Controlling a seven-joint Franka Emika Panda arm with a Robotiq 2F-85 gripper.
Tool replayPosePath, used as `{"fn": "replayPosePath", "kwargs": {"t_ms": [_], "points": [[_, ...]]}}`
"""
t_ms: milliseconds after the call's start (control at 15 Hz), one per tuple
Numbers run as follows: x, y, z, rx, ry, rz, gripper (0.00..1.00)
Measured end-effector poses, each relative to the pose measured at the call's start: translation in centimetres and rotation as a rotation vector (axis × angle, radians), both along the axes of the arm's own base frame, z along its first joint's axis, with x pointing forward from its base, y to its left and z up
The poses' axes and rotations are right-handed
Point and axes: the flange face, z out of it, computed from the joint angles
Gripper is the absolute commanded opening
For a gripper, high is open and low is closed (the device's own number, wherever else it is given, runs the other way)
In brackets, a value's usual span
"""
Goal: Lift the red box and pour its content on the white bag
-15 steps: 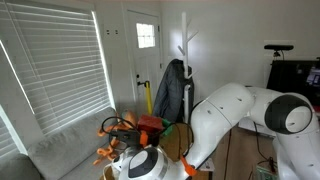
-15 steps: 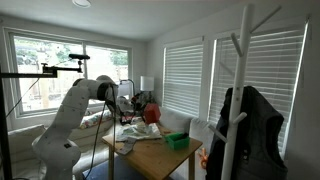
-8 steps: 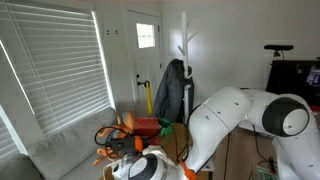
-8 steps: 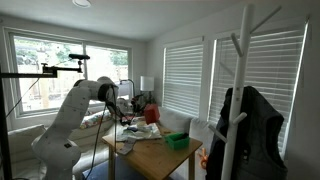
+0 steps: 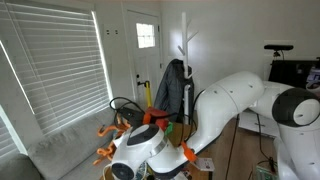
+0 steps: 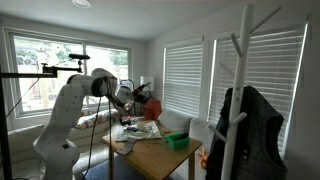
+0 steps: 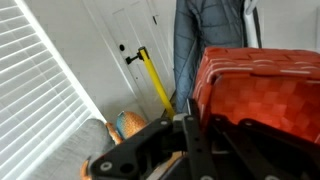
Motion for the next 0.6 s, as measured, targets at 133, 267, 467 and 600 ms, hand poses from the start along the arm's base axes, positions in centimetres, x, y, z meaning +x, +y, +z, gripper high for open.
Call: {"fn": "replayPosePath", "kwargs": {"t_ms": [133,267,467,600], "points": [[-1.4,-1.6,3.8,0.103,-0.035,-0.062,0.01],[-3.2,-3.3,6.3,0.202,-0.068,-0.13,0.01],[-6.3,-6.3,7.2,0.345,-0.11,-0.256,0.01],[-8.7,-8.7,6.3,0.424,-0.138,-0.357,0.01]]}}
